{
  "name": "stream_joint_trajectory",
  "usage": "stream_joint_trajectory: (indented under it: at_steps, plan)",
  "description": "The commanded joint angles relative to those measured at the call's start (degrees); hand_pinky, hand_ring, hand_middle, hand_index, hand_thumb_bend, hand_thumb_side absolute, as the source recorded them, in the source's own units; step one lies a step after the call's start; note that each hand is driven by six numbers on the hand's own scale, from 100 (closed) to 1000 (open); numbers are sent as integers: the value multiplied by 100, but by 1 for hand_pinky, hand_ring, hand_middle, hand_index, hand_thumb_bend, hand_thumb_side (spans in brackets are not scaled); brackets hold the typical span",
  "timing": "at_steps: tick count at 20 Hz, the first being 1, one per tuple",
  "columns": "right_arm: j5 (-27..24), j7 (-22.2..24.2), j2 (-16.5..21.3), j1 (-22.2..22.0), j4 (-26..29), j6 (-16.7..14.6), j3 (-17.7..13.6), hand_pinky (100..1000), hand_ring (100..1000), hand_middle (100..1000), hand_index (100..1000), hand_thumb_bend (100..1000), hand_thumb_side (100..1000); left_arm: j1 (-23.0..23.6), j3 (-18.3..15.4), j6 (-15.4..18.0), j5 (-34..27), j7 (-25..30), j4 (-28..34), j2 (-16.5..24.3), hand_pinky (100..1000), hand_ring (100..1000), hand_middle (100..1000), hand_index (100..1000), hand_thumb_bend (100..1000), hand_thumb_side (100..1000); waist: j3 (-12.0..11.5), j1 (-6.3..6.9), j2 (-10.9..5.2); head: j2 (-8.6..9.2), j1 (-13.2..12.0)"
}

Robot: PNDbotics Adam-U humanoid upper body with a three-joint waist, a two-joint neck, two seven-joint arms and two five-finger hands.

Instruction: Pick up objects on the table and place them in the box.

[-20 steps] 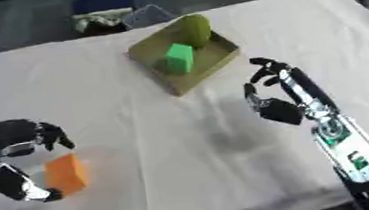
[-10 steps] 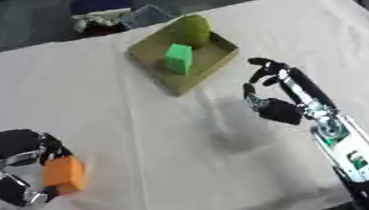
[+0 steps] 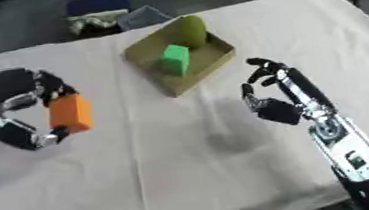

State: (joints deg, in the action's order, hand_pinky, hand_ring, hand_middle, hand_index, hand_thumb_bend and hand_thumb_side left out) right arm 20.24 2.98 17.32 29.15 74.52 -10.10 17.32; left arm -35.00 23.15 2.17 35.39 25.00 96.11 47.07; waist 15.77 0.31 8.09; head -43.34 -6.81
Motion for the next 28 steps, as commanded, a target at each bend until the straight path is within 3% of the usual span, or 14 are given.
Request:
stream_joint_trajectory:
  at_steps: [1, 7, 14, 20, 25, 28]
  plan:
    - [-12, 9, 24, 82, 96, -11, -19, 752, 825, 630, 930, 100, 478, -611, -63, 86, 396, -195, -677, -408, 632, 549, 603, 741, 162, 256, 41, -28, -81, -29, -45]
    - [-42, 31, -25, 96, 125, -22, 10, 752, 825, 629, 930, 100, 480, -1548, -223, 553, 1355, -659, -2668, -1486, 648, 563, 617, 753, 167, 269, 133, -48, -54, -21, -123]
    - [-63, 85, -160, 195, 147, -36, 80, 752, 825, 629, 930, 100, 478, -2113, -1015, 684, 2412, -1650, -4584, -2521, 670, 581, 634, 774, 177, 297, 341, -95, 12, 17, -322]
    - [-64, 137, -254, 259, 145, -53, 136, 751, 825, 628, 930, 100, 474, -2327, -1444, 466, 2909, -2705, -5286, -2955, 677, 595, 652, 794, 197, 329, 478, -111, 44, 43, -448]
    - [-51, 145, -302, 300, 157, -61, 141, 751, 825, 628, 930, 100, 471, -2308, -1540, 387, 3060, -3105, -5513, -3081, 694, 632, 694, 824, 260, 391, 555, -118, 84, 79, -478]
    - [-43, 144, -324, 326, 163, -63, 140, 751, 825, 628, 930, 100, 469, -2289, -1554, 338, 3145, -3253, -5546, -3107, 719, 681, 742, 861, 386, 499, 590, -121, 110, 100, -477]
